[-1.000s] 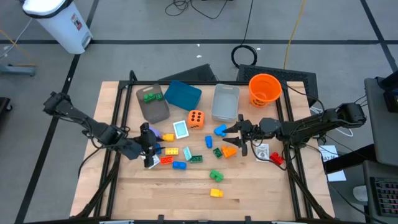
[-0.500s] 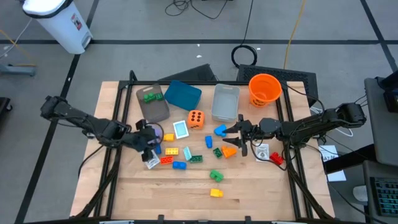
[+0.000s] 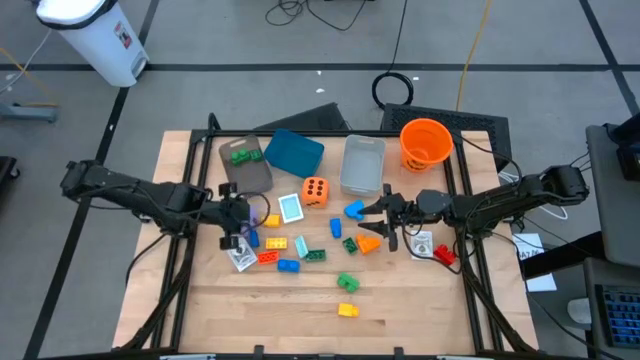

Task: Pick & Place Toys
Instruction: Put the purple dice into the blue bin

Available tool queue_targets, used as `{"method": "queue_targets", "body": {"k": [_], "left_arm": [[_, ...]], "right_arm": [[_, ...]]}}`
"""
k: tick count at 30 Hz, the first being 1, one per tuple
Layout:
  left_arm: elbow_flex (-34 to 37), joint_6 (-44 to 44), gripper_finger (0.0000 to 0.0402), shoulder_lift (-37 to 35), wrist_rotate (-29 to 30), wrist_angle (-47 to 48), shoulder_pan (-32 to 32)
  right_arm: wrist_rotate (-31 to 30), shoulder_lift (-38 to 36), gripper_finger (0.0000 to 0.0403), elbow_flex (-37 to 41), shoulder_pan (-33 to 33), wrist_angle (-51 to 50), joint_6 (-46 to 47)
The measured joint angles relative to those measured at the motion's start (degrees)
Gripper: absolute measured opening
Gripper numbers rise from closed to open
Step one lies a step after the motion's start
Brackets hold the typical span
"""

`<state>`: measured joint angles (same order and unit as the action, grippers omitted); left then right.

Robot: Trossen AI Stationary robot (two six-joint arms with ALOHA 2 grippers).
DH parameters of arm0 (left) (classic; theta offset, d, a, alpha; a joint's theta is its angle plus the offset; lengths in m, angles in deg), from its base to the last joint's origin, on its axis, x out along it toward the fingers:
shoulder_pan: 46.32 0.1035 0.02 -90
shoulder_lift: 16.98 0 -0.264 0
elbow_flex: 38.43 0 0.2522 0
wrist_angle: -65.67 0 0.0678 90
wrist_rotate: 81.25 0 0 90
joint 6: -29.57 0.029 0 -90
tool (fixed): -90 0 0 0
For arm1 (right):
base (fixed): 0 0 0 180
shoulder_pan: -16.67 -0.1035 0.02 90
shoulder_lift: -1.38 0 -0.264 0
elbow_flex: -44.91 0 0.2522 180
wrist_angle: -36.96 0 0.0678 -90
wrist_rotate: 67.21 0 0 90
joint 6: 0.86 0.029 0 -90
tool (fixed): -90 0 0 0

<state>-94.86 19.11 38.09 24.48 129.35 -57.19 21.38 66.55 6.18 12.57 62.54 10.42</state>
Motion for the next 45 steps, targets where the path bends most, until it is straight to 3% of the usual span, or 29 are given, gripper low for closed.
{"method": "queue_targets", "body": {"k": [7, 11, 18, 25, 33, 40, 45], "left_arm": [[-9.31, -25.82, 0.0154, -0.04, -1.45, 8.4, 5.88], [-11.36, -27.47, 0.0154, -0.04, -3.0, 12.96, 8.32], [-11.36, -39.7, 0.0154, 4.39, -9.29, 20.39, 11.92], [-11.38, -41.16, 0.0132, 12.16, -18.09, 22.77, 14.23], [-11.38, -42.28, 0.0092, 15.12, -19.19, 25.18, 17.48], [-11.4, -37.94, 0.0088, 14.87, -19.1, 25.13, 20.9], [-11.4, -35.75, 0.0088, 14.89, -18.67, 25.02, 23.77]], "right_arm": [[0.0, 0.0, 0.0167, 0.0, -0.01, -1.0, 0.01], [0.0, 0.0, 0.0167, 0.0, 0.0, -1.0, 0.01], [0.02, 0.0, 0.0167, 0.0, -0.06, -1.03, 0.03], [0.13, 0.0, 0.0167, 0.05, -0.13, -2.94, 1.36], [0.04, -0.02, 0.0167, 3.51, -0.13, -1.16, 3.51], [0.02, -0.02, 0.0167, 6.49, -0.13, 8.04, 4.55], [0.04, -0.02, 0.0167, 6.67, -0.13, 8.61, 4.57]]}}
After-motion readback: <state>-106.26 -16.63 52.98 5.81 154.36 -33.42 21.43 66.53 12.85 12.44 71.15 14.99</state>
